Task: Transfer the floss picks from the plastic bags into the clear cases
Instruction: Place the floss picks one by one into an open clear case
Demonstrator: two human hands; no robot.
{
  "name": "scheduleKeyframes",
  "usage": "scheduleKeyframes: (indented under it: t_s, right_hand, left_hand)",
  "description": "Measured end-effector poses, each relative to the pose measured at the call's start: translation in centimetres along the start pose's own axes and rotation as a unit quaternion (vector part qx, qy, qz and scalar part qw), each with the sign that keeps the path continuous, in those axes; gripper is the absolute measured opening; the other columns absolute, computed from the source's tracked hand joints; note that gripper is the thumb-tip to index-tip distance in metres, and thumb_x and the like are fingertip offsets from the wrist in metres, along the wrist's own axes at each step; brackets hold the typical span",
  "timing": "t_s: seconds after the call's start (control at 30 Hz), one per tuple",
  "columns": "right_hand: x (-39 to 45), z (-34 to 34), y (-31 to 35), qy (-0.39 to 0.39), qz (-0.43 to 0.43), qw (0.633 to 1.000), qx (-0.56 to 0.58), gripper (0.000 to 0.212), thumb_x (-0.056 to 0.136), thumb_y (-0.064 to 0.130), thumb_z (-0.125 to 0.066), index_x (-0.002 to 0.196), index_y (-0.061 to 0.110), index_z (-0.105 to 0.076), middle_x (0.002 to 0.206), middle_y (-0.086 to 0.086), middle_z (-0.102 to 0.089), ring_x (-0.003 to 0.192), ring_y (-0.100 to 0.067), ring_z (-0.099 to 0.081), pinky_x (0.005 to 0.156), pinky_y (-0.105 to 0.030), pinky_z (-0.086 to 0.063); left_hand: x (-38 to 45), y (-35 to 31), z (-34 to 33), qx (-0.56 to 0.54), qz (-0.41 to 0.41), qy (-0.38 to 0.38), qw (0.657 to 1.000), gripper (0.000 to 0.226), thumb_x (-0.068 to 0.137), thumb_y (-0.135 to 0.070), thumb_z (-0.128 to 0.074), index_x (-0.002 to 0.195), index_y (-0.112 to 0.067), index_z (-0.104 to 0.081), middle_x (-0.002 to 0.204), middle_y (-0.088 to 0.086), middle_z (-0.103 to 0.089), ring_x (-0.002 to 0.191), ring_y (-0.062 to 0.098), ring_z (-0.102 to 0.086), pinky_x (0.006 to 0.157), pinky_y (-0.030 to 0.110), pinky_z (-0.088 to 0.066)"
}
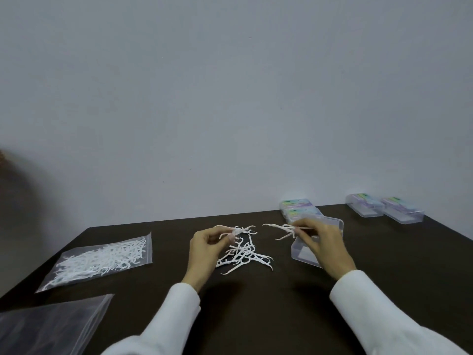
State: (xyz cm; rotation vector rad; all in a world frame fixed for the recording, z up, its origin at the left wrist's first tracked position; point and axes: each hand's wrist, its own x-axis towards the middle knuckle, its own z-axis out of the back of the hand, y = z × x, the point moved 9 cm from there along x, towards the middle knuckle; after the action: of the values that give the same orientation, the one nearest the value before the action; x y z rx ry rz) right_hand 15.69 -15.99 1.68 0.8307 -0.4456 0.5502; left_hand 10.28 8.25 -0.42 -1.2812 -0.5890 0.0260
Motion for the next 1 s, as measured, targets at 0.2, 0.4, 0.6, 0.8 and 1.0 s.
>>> scheduleKeyframes:
  t_s: [0.2,0.4,0.6,0.8,1.0]
  right_hand:
    - [-0.5,2.7,-3.4,0.009,-0.062,0.997,-0.037,0.024,0.085,0.014,-0.063,0.109,0.016,-0.062,0.112,-0.006,-0.064,0.099,-0.015,-0.061,0.087,-0.024,-0.048]
    - [-0.9,1.8,-5.6,0.084,-0.09,0.99,-0.073,0.014,0.09,0.018,-0.057,0.102,0.023,-0.062,0.103,0.0,-0.066,0.091,-0.005,-0.059,0.084,-0.02,-0.05]
    - [-0.8,1.0,-6.4,0.119,-0.093,0.983,-0.105,0.016,0.09,0.023,-0.059,0.104,0.024,-0.065,0.102,0.003,-0.066,0.092,-0.007,-0.062,0.085,-0.022,-0.052]
    - [-0.5,3.0,-7.1,0.042,-0.12,0.991,-0.044,0.017,0.082,0.004,-0.064,0.083,0.021,-0.061,0.087,0.002,-0.063,0.08,-0.005,-0.059,0.069,-0.008,-0.044]
    - [-0.7,4.0,-8.7,-0.012,-0.182,0.982,0.042,0.034,0.074,-0.014,-0.062,0.095,0.012,-0.058,0.099,-0.002,-0.056,0.092,-0.013,-0.055,0.076,-0.014,-0.047]
  left_hand:
    - [0.5,-0.3,-4.0,-0.098,0.036,0.02,0.994,0.012,0.081,0.006,-0.066,0.087,-0.003,-0.071,0.067,0.002,-0.071,0.064,0.007,-0.067,0.06,0.014,-0.05]
    - [1.4,0.2,-9.8,-0.099,0.066,0.076,0.99,0.012,0.082,0.005,-0.065,0.093,0.004,-0.069,0.066,-0.001,-0.071,0.063,0.008,-0.067,0.062,0.014,-0.052]
    - [1.7,0.1,-14.9,0.0,0.022,0.13,0.991,0.011,0.082,-0.005,-0.07,0.091,-0.006,-0.073,0.086,0.004,-0.073,0.083,0.013,-0.068,0.077,0.022,-0.054]
    - [2.0,-0.7,-17.1,0.011,-0.003,0.149,0.989,0.008,0.081,-0.007,-0.071,0.089,-0.009,-0.071,0.091,0.001,-0.071,0.086,0.008,-0.066,0.076,0.016,-0.052]
    - [1.5,-0.8,-18.7,0.048,-0.02,0.178,0.983,0.014,0.082,-0.012,-0.071,0.095,-0.009,-0.072,0.095,0.003,-0.071,0.091,0.012,-0.066,0.084,0.027,-0.055]
